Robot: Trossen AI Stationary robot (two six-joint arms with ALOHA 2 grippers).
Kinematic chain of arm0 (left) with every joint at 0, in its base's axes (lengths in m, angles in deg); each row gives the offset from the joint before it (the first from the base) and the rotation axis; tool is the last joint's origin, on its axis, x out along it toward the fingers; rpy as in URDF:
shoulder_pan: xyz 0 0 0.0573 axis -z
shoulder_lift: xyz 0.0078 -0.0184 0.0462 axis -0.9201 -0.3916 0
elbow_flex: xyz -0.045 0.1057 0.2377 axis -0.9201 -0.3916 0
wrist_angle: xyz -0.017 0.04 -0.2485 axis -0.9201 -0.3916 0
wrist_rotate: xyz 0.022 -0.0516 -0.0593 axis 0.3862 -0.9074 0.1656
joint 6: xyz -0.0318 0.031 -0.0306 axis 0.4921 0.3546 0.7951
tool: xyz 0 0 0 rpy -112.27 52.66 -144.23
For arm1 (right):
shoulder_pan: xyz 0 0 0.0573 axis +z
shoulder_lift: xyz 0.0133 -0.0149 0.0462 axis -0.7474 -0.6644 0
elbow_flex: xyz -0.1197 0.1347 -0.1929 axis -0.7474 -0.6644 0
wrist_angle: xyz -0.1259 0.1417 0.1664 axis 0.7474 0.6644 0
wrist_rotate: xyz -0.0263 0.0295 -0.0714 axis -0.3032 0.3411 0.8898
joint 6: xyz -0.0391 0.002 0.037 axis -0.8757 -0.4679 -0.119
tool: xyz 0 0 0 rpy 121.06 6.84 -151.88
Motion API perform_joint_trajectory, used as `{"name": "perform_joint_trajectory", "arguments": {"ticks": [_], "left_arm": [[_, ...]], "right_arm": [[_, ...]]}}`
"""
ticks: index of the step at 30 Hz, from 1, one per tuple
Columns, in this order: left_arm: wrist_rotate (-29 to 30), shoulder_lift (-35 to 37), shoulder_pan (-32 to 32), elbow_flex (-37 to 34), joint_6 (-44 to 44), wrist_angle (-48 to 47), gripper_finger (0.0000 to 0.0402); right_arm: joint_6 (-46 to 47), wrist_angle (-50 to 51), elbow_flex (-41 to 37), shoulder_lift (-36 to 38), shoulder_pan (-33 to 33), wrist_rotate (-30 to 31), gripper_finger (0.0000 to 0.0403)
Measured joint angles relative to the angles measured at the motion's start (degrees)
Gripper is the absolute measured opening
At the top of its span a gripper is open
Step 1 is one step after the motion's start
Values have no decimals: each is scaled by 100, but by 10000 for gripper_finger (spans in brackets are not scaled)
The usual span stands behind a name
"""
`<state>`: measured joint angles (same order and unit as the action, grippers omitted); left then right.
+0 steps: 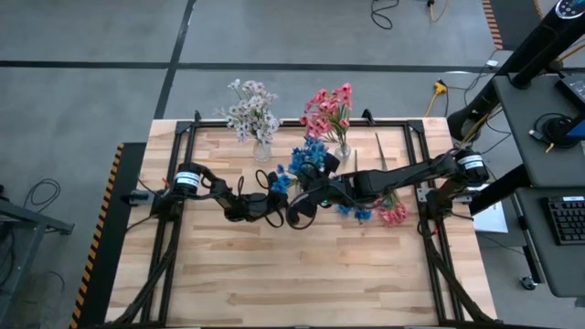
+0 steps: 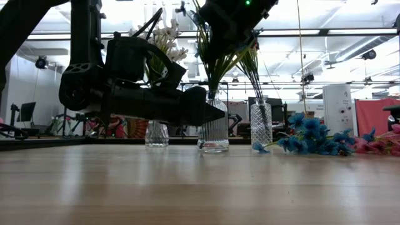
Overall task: Sort flowers into vase by color
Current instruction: Adjust the middle blue flowers
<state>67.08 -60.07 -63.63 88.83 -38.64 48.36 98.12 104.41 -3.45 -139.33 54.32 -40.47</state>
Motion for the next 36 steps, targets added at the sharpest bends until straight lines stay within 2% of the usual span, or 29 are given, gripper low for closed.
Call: {"name": "perform_joint_trajectory", "arguments": {"ticks": [12, 18, 25, 36], "left_arm": [[-5, 0, 2, 0, -17, -4, 283], [-5, 0, 2, 0, -16, -7, 283], [-3, 0, 2, 0, -4, -8, 283], [0, 0, 2, 0, -2, -11, 283]], "right_arm": [[-55, 61, 81, 65, 18, 2, 22], [-14, 327, 312, 76, 131, 274, 77], [234, 899, 650, 79, 247, 309, 145], [718, 2177, 1543, 85, 653, 367, 176]]}}
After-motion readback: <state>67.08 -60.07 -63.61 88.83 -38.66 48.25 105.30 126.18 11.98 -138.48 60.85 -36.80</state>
